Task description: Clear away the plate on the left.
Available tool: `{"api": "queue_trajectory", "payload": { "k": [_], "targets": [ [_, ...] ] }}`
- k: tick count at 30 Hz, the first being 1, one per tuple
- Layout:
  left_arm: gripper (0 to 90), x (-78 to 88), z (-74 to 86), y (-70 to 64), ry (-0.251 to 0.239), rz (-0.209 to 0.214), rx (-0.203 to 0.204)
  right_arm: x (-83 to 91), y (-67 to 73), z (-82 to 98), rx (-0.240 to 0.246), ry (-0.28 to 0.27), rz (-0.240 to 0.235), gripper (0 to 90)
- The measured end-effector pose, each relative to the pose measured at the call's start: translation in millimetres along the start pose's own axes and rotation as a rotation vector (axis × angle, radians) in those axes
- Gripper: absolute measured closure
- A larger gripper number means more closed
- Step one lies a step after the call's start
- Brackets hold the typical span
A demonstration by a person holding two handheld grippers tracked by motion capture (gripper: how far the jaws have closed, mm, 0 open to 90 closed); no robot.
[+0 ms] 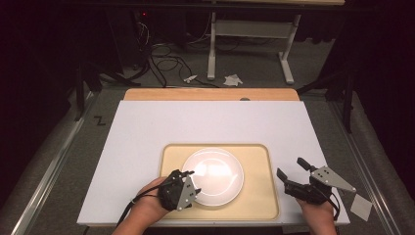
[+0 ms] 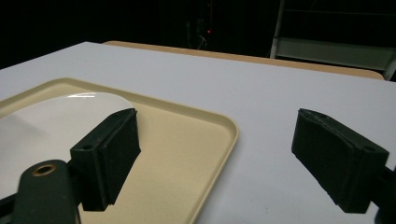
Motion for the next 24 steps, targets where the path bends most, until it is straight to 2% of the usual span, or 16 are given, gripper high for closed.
{"api": "queue_trajectory", "payload": {
  "k": [3,4,5,7,10,11,12,13,15,16,17,18,19,21,24],
  "targets": [
    [42.4,5.1,9.4,13.2,-0.030,0.012,0.089,0.1,0.2,0.0,-0.002,0.003,-0.001,16.2],
    [42.4,5.1,9.4,13.2,-0.030,0.012,0.089,0.0,0.1,-0.1,0.000,0.001,0.000,16.1],
    [42.3,9.5,17.8,23.2,-0.051,0.021,0.153,0.1,0.1,-0.1,0.000,0.002,-0.001,16.2],
    [41.2,14.3,27.6,33.1,-0.071,0.022,0.221,0.1,0.1,-0.4,0.001,-0.001,0.000,16.2],
    [37.2,22.2,44.5,48.1,-0.090,0.006,0.306,0.7,0.1,-0.4,0.003,-0.002,-0.003,16.2],
    [35.7,23.9,49.4,53.8,-0.107,-0.001,0.315,0.7,-0.1,-0.4,0.002,-0.002,-0.003,16.2],
    [33.7,23.9,49.4,53.8,-0.107,-0.001,0.315,0.7,-0.1,-0.4,0.002,-0.002,-0.003,16.2],
    [31.5,28.3,59.9,61.8,-0.121,-0.014,0.371,0.9,-0.6,-0.2,0.000,-0.001,-0.001,16.2],
    [27.8,33.2,70.4,68.1,-0.130,-0.030,0.431,0.9,-0.7,-0.2,0.002,-0.001,-0.001,16.2],
    [25.6,33.2,70.4,68.1,-0.130,-0.030,0.431,0.9,-0.7,-0.2,0.002,-0.001,-0.001,16.2],
    [23.8,37.5,80.5,73.8,-0.133,-0.043,0.487,1.0,-0.7,-0.3,0.001,-0.002,0.000,16.2],
    [21.9,39.2,85.3,76.3,-0.131,-0.047,0.510,1.1,-0.7,-0.3,0.001,-0.002,0.000,16.2],
    [19.7,26.1,52.4,69.0,-0.566,-0.019,0.967,1.1,-0.6,-0.2,0.000,-0.001,0.000,16.2],
    [16.1,29.6,61.0,74.0,-0.576,-0.024,1.004,1.0,-0.9,0.2,-0.002,0.000,0.002,16.2],
    [12.5,32.6,69.2,76.9,-0.585,-0.037,1.024,0.7,-1.2,0.4,-0.001,0.002,0.004,16.2]
  ]
}}
Point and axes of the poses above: each handheld gripper's, and its own axes: x roughly backward along the jaws, z roughly out of its underside, y roughly to its left, the point moved 3 cm from there along -x, roughly forward along the jaws, and after that the axes turned 15 degrees about y, right-handed, at the moved point
